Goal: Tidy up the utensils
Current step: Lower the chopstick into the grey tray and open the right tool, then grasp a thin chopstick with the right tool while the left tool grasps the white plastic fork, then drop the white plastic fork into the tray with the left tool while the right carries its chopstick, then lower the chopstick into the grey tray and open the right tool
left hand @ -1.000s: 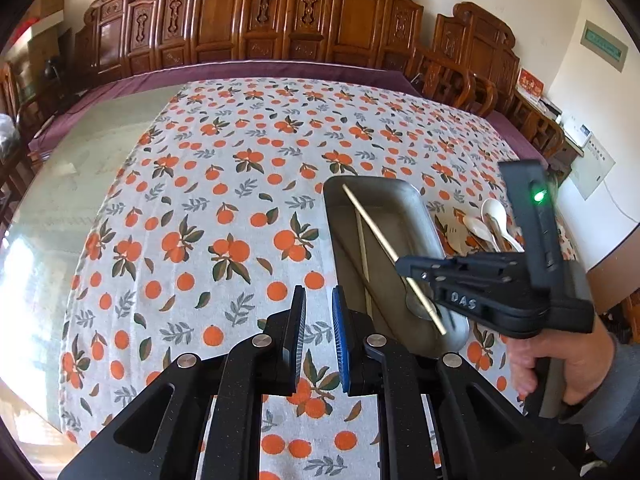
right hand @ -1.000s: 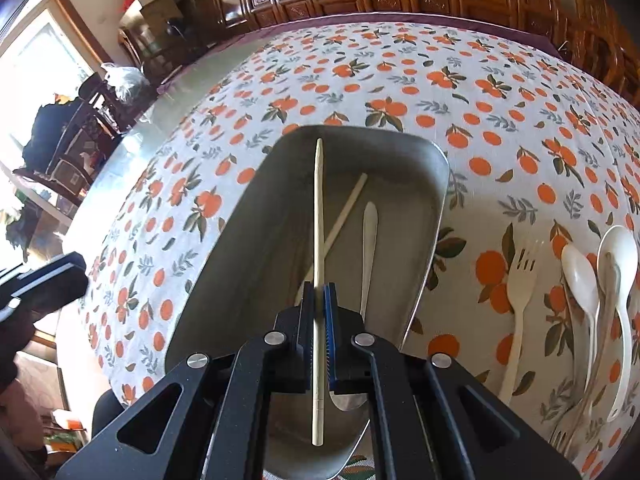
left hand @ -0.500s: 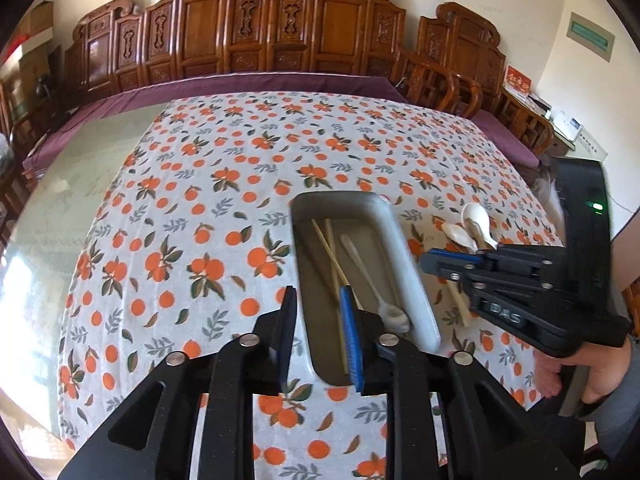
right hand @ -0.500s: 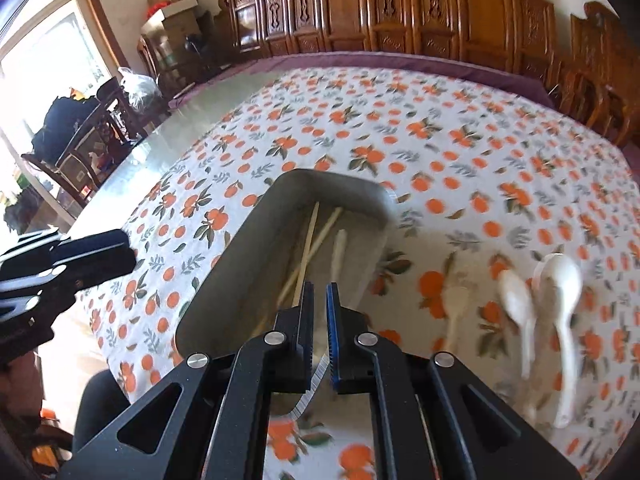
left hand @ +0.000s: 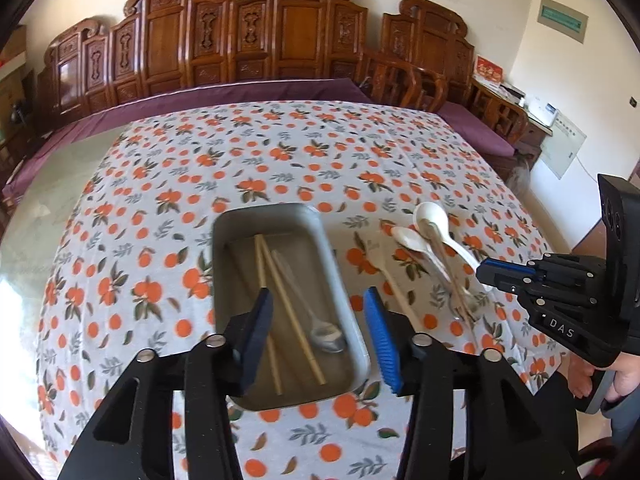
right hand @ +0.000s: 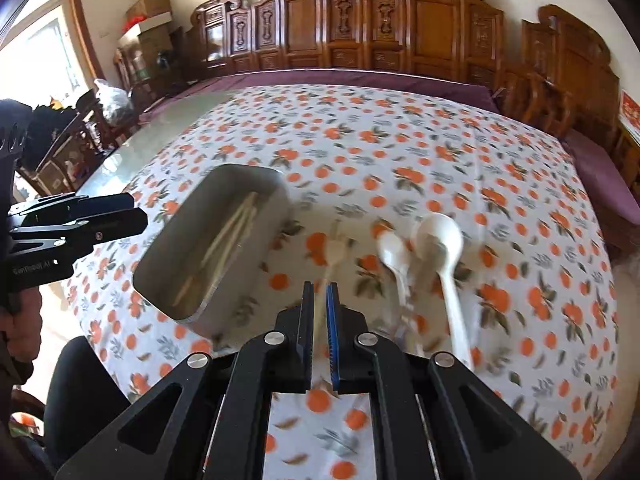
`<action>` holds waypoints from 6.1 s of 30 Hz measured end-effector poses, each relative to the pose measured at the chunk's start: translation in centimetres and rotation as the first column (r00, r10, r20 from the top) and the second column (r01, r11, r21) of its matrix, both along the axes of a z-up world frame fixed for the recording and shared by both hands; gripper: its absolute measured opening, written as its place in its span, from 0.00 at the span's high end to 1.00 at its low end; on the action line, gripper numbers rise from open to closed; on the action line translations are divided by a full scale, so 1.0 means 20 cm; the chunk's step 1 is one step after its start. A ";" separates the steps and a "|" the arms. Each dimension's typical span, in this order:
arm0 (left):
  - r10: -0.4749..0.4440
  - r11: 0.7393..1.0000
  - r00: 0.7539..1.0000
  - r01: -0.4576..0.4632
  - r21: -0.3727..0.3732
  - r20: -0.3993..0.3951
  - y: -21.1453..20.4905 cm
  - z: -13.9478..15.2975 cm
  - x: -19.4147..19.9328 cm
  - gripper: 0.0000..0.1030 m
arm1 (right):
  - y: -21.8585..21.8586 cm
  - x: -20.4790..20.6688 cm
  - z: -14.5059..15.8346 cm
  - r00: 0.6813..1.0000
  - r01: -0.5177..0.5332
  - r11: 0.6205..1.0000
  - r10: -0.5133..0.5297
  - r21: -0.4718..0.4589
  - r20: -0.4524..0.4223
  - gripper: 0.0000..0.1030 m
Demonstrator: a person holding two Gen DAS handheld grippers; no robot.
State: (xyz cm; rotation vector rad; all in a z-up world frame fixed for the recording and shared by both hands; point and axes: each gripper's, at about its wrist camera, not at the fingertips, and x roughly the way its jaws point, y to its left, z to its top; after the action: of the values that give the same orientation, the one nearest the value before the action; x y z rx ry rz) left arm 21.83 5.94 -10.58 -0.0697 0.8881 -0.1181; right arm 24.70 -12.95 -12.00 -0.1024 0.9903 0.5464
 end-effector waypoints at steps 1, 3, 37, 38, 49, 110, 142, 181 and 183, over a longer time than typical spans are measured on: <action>-0.004 1.000 1.000 0.004 0.001 0.003 -0.01 0.00 0.00 0.44 | -0.04 0.00 0.00 1.000 0.012 1.000 -0.012 0.001 -0.002 0.92; -0.013 1.000 1.000 0.013 -0.001 0.010 -0.05 0.00 0.02 0.30 | -0.10 0.00 -0.01 0.999 0.032 0.999 -0.032 -0.003 -0.005 0.92; -0.074 0.997 0.996 0.075 0.030 -0.054 -0.30 -0.13 0.01 0.21 | -0.14 0.16 -0.44 0.978 0.123 0.983 -0.143 -0.134 -0.153 0.91; -0.074 0.997 0.996 0.076 0.032 -0.057 -0.31 -0.14 0.01 0.21 | -0.15 0.15 -0.43 0.977 0.127 0.984 -0.145 -0.124 -0.153 0.92; -0.079 0.995 0.992 0.085 0.053 -0.099 -0.38 -0.21 0.10 0.21 | -0.32 0.11 -0.25 0.980 0.162 0.987 -0.163 -0.015 -0.113 0.94; -0.071 0.996 0.977 0.079 0.036 -0.199 -0.42 -0.26 0.30 0.95 | -0.36 -0.05 -0.18 0.990 0.135 0.990 -0.132 0.052 -0.056 0.94; 0.093 0.995 0.984 -0.087 0.048 -0.153 0.13 -0.21 0.25 0.95 | -0.06 -0.06 -0.12 0.998 0.038 0.997 -0.035 0.066 -0.049 0.94; 0.156 0.987 0.975 -0.148 0.064 -0.155 0.30 -0.23 0.08 0.85 | 0.24 -0.06 -0.07 0.997 -0.053 0.996 0.056 0.077 -0.047 0.94; 0.157 0.987 0.977 -0.151 0.057 -0.142 0.32 -0.20 0.04 0.85 | 0.29 -0.05 -0.07 0.996 -0.062 0.994 0.067 0.086 -0.054 0.94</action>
State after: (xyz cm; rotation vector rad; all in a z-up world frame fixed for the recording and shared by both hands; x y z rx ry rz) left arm 22.66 12.39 -14.55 -0.1049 1.0278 0.0531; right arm 23.66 -7.14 -13.41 -0.0434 1.0209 0.6525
